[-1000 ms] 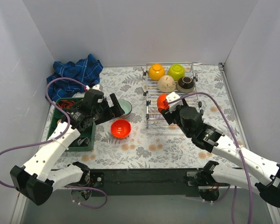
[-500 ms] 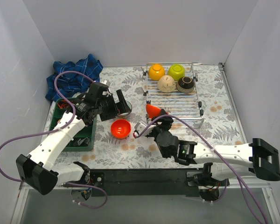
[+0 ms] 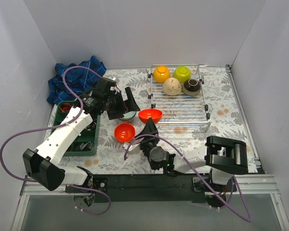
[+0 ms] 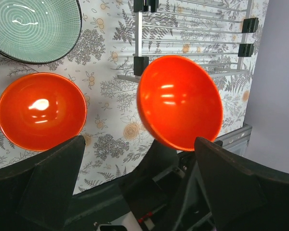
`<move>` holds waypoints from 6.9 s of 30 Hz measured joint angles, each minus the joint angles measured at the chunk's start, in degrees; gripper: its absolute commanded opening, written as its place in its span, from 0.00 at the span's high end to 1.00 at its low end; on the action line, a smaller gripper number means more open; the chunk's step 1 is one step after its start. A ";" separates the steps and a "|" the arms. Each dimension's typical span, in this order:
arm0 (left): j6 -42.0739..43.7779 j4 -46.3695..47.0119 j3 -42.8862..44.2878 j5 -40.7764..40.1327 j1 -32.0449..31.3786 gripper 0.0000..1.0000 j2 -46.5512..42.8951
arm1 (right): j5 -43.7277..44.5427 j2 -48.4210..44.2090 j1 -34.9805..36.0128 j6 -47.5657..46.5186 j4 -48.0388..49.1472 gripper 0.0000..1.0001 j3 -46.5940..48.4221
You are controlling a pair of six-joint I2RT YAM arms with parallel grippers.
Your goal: Unload the bowls from the dish rack
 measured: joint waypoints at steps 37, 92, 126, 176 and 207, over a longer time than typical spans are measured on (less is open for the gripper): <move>-3.02 3.89 -5.55 6.40 1.07 1.00 7.65 | -4.55 8.26 2.45 -15.28 4.55 0.23 2.89; 9.99 27.71 -38.86 -12.90 5.22 0.74 -10.80 | -45.48 -34.18 -30.49 105.92 -74.62 0.01 10.25; 4.37 25.51 -41.20 -14.45 5.18 0.96 -15.61 | -47.17 -36.68 -33.53 107.06 -76.61 0.02 8.66; 2.93 3.78 -24.65 -14.43 5.18 0.02 -27.41 | -29.51 20.37 -57.57 50.05 -65.51 0.03 41.81; 3.87 3.74 -24.63 -14.38 5.18 0.02 -26.27 | -30.16 23.28 -58.77 48.48 -62.07 0.03 43.60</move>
